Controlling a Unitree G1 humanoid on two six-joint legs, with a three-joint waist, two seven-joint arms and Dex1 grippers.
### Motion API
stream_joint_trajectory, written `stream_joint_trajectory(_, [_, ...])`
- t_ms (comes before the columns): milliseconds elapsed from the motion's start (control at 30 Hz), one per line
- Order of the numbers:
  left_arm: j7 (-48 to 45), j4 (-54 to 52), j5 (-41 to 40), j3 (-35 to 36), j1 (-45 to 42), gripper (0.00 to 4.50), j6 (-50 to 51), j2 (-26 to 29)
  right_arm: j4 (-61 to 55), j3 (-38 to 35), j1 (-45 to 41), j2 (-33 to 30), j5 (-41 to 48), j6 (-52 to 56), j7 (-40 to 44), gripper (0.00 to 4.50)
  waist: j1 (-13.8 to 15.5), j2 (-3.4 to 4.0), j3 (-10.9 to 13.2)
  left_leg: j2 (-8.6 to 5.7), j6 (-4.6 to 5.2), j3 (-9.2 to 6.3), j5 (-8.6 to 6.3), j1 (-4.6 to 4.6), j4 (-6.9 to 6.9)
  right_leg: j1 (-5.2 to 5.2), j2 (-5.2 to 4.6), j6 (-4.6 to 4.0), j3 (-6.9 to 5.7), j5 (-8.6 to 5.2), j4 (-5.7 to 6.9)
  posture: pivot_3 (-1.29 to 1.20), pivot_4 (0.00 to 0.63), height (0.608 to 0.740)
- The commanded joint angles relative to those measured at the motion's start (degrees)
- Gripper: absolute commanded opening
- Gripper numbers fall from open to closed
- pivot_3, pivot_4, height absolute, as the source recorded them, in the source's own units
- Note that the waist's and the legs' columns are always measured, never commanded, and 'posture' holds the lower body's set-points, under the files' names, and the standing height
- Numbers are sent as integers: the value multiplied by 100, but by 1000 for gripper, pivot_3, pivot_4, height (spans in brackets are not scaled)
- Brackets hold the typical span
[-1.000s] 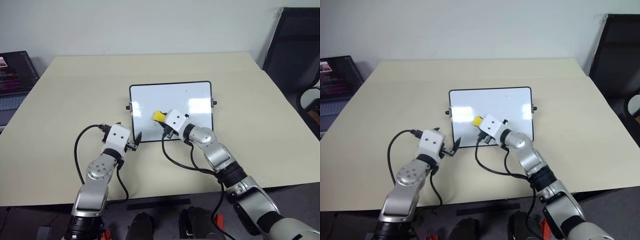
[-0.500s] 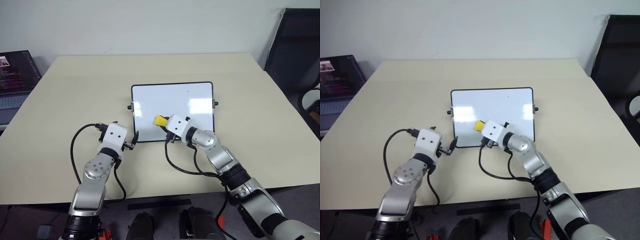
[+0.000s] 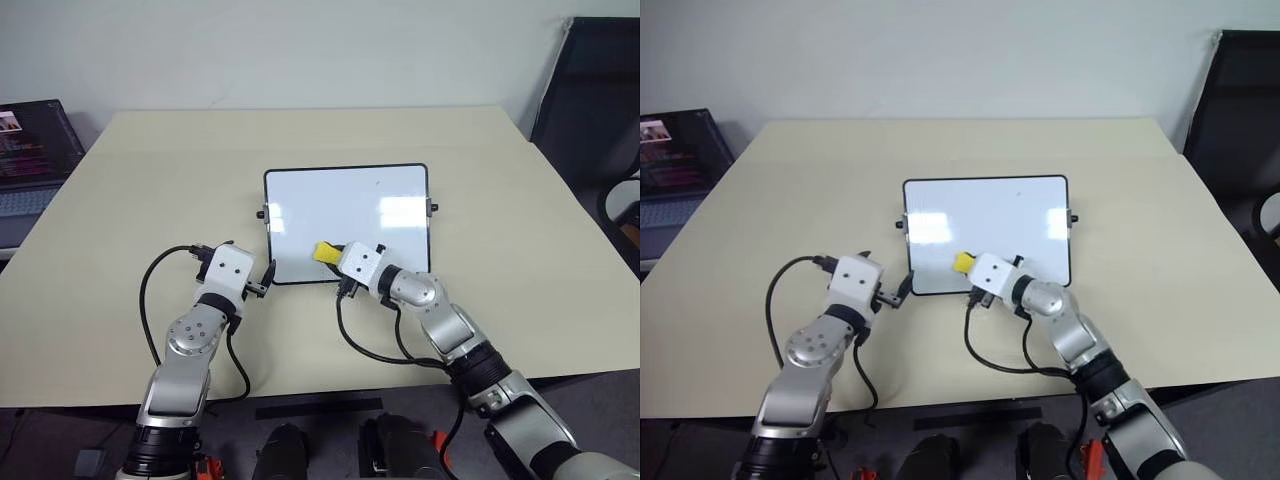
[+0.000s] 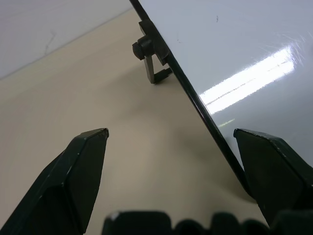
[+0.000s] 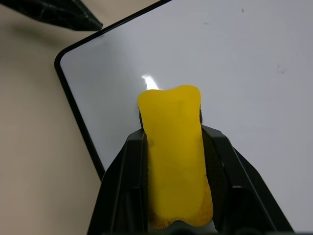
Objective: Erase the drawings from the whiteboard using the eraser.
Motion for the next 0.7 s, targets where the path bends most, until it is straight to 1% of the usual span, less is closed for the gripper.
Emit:
stream_joint_trajectory(33, [-10, -158, -12, 65, 8, 4500, -82, 51, 107, -60, 89, -124, -96, 180, 2, 1170, -1, 0, 0, 0, 0, 0, 0, 0, 0, 0, 0, 0, 0, 0, 0, 0, 150, 740])
stream_joint_trajectory(200, [-17, -191, -16, 31, 30, 4500, -62, 34, 86, -233, -2, -72, 20, 261, -94, 1170, -1, 0, 0, 0, 0, -1, 0, 1, 0, 0, 0, 0, -2, 0, 1, 0, 150, 740])
stream_joint_trajectory(333, [-31, -187, -51, 9, 12, 4500, -68, -3, -221, -630, 58, -115, 424, 140, -110, 1170, 9, 0, 0, 0, 0, -2, 0, -1, 2, 0, 0, 0, -2, 0, 1, 0, 150, 740])
stream_joint_trajectory(500, [-191, -262, -246, -102, 36, 4500, -141, -142, -1167, -1064, 397, -385, 818, 458, 93, 1170, 14, -1, 1, -3, -1, -2, -1, -16, 0, -3, -1, 1, -2, 0, -15, 0, 150, 740])
stream_joint_trajectory(700, [-471, -532, -516, -264, 124, 4500, -134, -270, -2142, -1339, 788, -735, 948, 1052, 191, 1170, -20, -1, 3, 3, -6, -1, -5, -21, -10, -10, -1, 1, 3, -1, -24, 0, 150, 740])
